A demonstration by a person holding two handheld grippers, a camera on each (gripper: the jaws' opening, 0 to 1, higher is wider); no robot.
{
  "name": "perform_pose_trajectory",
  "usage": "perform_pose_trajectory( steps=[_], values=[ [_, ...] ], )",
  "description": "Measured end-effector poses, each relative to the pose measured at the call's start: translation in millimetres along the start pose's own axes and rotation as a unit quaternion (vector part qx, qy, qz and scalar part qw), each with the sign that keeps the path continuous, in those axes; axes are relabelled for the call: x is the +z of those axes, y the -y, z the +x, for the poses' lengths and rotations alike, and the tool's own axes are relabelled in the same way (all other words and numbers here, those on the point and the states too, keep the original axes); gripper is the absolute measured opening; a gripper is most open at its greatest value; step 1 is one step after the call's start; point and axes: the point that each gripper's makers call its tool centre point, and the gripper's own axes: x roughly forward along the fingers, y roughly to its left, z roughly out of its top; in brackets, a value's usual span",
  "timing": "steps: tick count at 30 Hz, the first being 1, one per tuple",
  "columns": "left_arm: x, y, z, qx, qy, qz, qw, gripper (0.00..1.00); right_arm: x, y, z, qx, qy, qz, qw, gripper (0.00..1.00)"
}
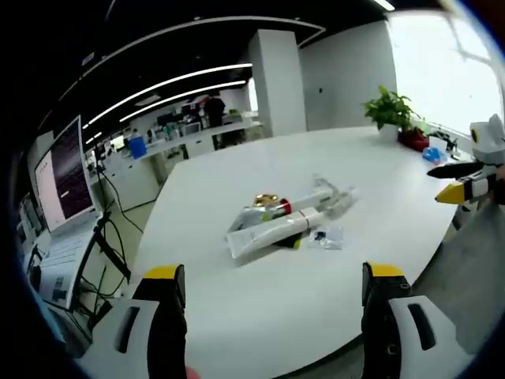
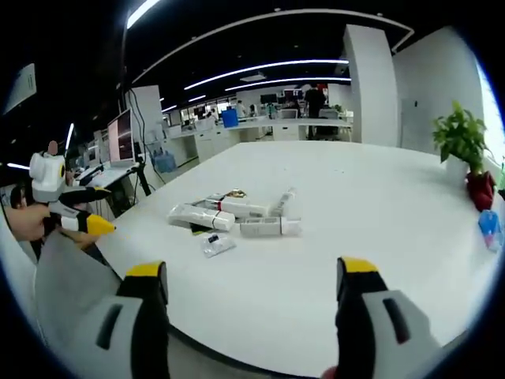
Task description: Arrange the skincare products in the storage area until every visible bottle or jar stands upright without overlapping.
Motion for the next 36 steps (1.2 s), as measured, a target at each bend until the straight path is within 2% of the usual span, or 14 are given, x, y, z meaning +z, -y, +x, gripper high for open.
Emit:
perform_pose_trajectory(
  steps=[36],
  values=[
    [-2.7, -1.9, 1.4, 0.002, -0.005, 0.002, 1.0, 0.89, -2.0, 2.0, 0.6, -0.002, -0.004, 0.005, 1.0, 0.88]
  ],
)
